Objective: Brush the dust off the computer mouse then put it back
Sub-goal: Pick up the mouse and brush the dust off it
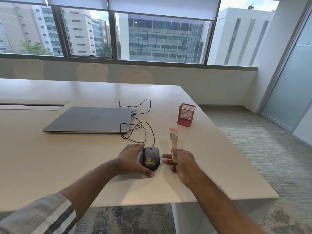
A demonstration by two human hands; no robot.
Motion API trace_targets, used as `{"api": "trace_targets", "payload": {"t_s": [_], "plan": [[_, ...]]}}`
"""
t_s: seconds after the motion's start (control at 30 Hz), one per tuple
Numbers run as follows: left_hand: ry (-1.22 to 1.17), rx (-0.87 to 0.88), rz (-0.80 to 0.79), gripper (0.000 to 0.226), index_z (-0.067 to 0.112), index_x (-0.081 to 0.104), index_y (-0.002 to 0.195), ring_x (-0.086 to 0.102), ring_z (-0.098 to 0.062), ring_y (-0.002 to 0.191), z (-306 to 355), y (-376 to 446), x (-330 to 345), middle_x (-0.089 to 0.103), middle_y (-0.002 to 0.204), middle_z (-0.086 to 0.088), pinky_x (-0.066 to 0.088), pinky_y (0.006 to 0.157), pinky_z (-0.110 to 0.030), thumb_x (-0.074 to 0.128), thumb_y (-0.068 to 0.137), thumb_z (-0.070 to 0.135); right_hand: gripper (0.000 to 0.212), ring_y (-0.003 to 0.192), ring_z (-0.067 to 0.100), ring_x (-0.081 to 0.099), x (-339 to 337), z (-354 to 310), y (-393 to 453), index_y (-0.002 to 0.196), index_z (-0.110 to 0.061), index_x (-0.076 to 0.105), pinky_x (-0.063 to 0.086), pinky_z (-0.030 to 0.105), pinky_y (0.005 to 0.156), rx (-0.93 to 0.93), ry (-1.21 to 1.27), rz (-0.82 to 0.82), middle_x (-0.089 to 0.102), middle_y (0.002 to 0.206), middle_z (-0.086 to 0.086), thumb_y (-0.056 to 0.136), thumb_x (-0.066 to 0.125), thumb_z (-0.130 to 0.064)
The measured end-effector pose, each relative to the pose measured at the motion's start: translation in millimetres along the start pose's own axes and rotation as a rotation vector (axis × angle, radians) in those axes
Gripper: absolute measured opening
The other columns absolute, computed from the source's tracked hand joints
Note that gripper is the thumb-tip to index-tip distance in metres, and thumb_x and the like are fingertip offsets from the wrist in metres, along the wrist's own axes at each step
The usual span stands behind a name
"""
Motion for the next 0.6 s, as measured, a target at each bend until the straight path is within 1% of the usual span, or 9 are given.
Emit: {"api": "trace_targets", "payload": {"t_s": [0.03, 0.1, 0.2, 0.3, 0.4, 0.53, 0.6], "plan": [[-0.018, -0.002, -0.003, 0.124, 0.017, 0.022, 0.161, 0.021, -0.022, 0.149, 1, 0, 0, 0.027, 0.163, -0.003, 0.02, 0.123, -0.036, 0.091, 0.064, 0.055, 0.019, 0.07, 0.02, 0.064, 2, 0, -1, 0.105, -0.01, 0.055, 0.044, 0.025, 0.051, -0.011, -0.057, -0.002, 0.074, 0.099, 0.016, 0.107, 0.041, -0.022], [-0.047, -0.005, -0.006, 0.121, 0.018, 0.026, 0.159, 0.024, -0.021, 0.146, 2, 0, 0, 0.029, 0.16, -0.003, 0.023, 0.122, -0.035, 0.093, 0.064, 0.05, 0.02, 0.071, 0.018, 0.061, 7, -1, -2, 0.104, -0.011, 0.057, 0.042, 0.024, 0.051, -0.034, -0.151, -0.024, 0.074, 0.1, 0.013, 0.107, 0.041, -0.023], [-0.082, -0.026, -0.007, 0.122, 0.018, 0.027, 0.16, 0.026, -0.021, 0.145, 2, 1, -1, 0.03, 0.159, -0.003, 0.024, 0.122, -0.037, 0.095, 0.062, 0.046, 0.022, 0.081, 0.021, 0.061, 14, -3, -5, 0.102, -0.012, 0.058, 0.044, 0.026, 0.055, -0.056, -0.232, -0.063, 0.071, 0.105, 0.014, 0.107, 0.041, -0.025], [-0.136, -0.055, 0.001, 0.126, 0.018, 0.027, 0.159, 0.027, -0.022, 0.144, 0, -1, 0, 0.03, 0.158, -0.004, 0.025, 0.123, -0.038, 0.097, 0.058, 0.044, 0.023, 0.086, 0.023, 0.062, 15, -5, -7, 0.1, -0.014, 0.058, 0.048, 0.031, 0.063, -0.085, -0.281, -0.076, 0.07, 0.108, 0.013, 0.107, 0.041, -0.027], [-0.177, -0.078, 0.025, 0.129, 0.017, 0.027, 0.159, 0.028, -0.023, 0.144, 0, -5, 0, 0.03, 0.158, -0.004, 0.026, 0.122, -0.038, 0.099, 0.054, 0.041, 0.023, 0.087, 0.023, 0.063, 12, -6, -10, 0.099, -0.014, 0.058, 0.049, 0.034, 0.068, -0.102, -0.29, -0.08, 0.07, 0.108, 0.012, 0.107, 0.041, -0.027], [-0.219, -0.096, 0.076, 0.131, 0.014, 0.026, 0.158, 0.028, -0.022, 0.143, 7, -11, 2, 0.032, 0.156, -0.003, 0.028, 0.12, -0.038, 0.1, 0.052, 0.038, 0.024, 0.097, 0.025, 0.066, 9, -11, -15, 0.104, -0.012, 0.059, 0.05, 0.032, 0.068, -0.139, -0.282, -0.094, 0.071, 0.109, 0.011, 0.107, 0.04, -0.027], [-0.218, -0.096, 0.092, 0.129, 0.014, 0.028, 0.157, 0.031, -0.022, 0.14, 13, -13, 2, 0.036, 0.153, -0.003, 0.03, 0.12, -0.04, 0.099, 0.052, 0.038, 0.023, 0.099, 0.024, 0.067, 6, -14, -18, 0.103, -0.011, 0.058, 0.051, 0.031, 0.067, -0.156, -0.266, -0.105, 0.072, 0.108, 0.011, 0.107, 0.041, -0.026]]}}
Point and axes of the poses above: each hand's wrist, its own y-axis towards the middle knuckle, its own x-axis out of the palm, z = x × y, the point moved 8 cm from there along y, towards the middle knuckle
